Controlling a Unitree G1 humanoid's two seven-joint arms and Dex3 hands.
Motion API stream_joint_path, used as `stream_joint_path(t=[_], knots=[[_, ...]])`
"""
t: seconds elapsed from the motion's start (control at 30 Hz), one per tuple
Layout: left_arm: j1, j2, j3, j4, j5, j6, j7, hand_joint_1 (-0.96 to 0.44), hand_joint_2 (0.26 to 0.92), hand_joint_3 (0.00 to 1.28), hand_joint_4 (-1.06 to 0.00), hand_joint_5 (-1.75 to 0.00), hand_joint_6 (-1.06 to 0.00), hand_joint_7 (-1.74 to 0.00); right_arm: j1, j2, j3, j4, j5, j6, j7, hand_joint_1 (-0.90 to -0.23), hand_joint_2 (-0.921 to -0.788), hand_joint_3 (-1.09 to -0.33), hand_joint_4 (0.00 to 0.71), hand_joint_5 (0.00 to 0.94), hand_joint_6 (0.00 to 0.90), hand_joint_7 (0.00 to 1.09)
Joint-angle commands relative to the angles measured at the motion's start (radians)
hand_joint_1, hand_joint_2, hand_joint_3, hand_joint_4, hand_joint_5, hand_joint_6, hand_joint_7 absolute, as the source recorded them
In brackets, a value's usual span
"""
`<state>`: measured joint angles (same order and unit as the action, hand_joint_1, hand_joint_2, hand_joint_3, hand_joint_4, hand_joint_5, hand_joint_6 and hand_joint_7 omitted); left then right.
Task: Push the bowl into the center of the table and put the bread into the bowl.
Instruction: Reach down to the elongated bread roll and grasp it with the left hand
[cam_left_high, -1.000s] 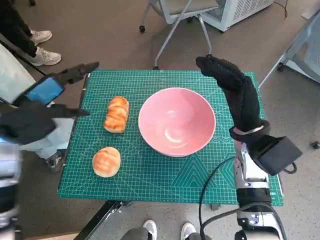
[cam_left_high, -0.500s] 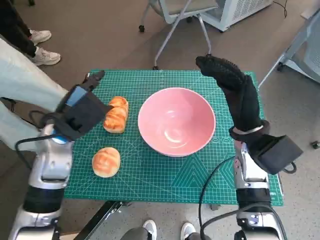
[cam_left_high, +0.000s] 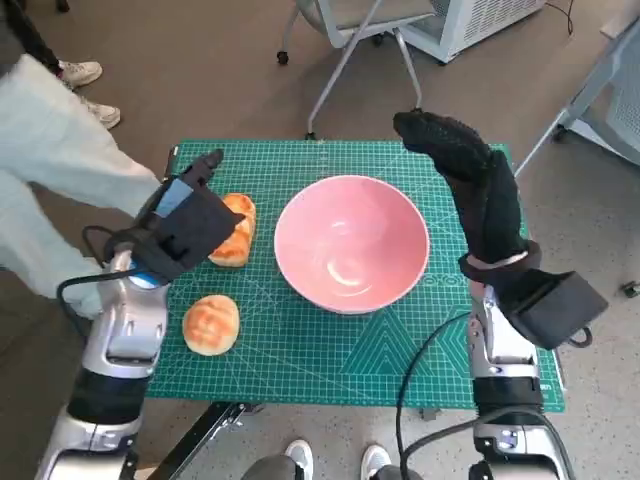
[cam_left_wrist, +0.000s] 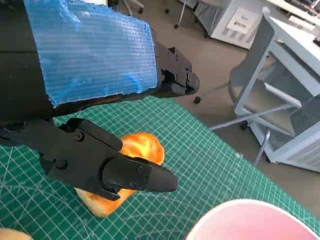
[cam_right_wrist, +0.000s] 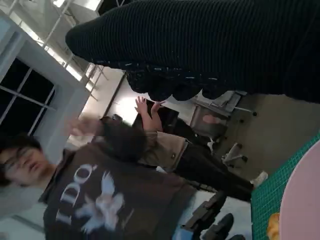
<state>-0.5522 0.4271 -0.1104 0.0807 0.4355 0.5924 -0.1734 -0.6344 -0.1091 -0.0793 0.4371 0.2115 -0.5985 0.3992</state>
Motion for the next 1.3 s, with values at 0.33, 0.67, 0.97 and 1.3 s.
stream_joint_path(t=[0.33,0.67,0.97,1.3], knots=[[-0.023,-0.038,-0.006,0.072,0.004,0.033,0.045,-0.58,0.921,0.23,-0.31,-0.01,-0.24,0.0,0.026,0.002,-0.003,0.024,0.018,-0.005,0.012,-0.719,-0.921,-0.801,0.162,0.001,0.005,0.56],[-0.049,-0.074,-0.029,0.175,0.006,0.041,0.081,-0.59,0.921,0.24,-0.25,0.0,-0.24,0.0,0.018,0.0,-0.003,0.047,0.021,-0.013,0.014,-0.719,-0.921,-0.799,0.163,0.001,0.001,0.56],[-0.091,-0.107,-0.032,0.321,-0.012,0.006,0.122,-0.57,0.921,0.23,-0.24,0.0,-0.23,0.0,0.018,-0.004,-0.005,0.057,0.022,-0.017,0.018,-0.724,-0.921,-0.795,0.164,0.001,0.001,0.57],[-0.16,-0.149,-0.043,0.518,-0.023,-0.061,0.167,-0.53,0.921,0.2,-0.23,0.0,-0.23,0.0,0.023,-0.012,-0.006,0.048,0.023,-0.009,0.024,-0.725,-0.921,-0.79,0.163,0.0,0.0,0.57]])
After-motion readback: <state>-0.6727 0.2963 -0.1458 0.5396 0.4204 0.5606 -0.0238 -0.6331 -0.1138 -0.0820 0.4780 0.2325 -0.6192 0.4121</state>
